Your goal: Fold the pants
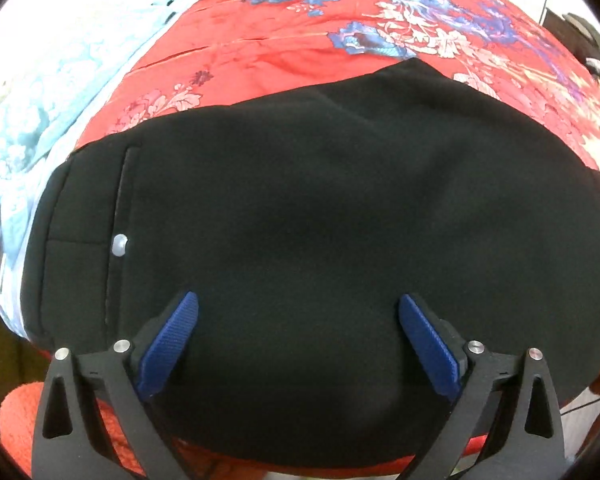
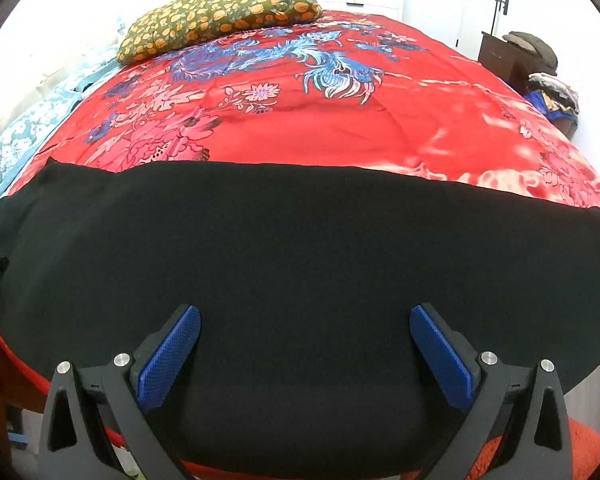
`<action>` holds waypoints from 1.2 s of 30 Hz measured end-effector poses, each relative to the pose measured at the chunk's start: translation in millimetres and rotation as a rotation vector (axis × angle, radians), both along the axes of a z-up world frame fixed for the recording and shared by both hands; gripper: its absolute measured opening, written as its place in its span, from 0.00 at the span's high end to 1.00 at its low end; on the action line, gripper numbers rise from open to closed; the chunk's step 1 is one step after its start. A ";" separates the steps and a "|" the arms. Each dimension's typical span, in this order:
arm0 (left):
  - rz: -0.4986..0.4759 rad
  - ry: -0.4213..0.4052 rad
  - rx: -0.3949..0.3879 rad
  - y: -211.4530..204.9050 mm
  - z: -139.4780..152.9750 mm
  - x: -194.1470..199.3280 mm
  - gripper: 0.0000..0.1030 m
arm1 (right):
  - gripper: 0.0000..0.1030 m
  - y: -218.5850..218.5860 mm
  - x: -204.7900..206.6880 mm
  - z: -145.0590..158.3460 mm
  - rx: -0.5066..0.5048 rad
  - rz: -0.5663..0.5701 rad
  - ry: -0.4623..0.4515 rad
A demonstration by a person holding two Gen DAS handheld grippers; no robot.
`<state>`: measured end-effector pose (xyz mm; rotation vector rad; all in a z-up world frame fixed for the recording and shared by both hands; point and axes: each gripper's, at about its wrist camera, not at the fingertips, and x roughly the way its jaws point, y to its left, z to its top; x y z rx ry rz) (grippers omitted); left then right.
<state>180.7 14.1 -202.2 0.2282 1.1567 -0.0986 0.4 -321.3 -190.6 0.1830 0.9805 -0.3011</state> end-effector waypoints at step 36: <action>0.005 -0.012 0.017 -2.4 -1.2 0.3 0.01 | 0.00 0.9 -0.4 -1.2 -0.012 -0.007 -0.003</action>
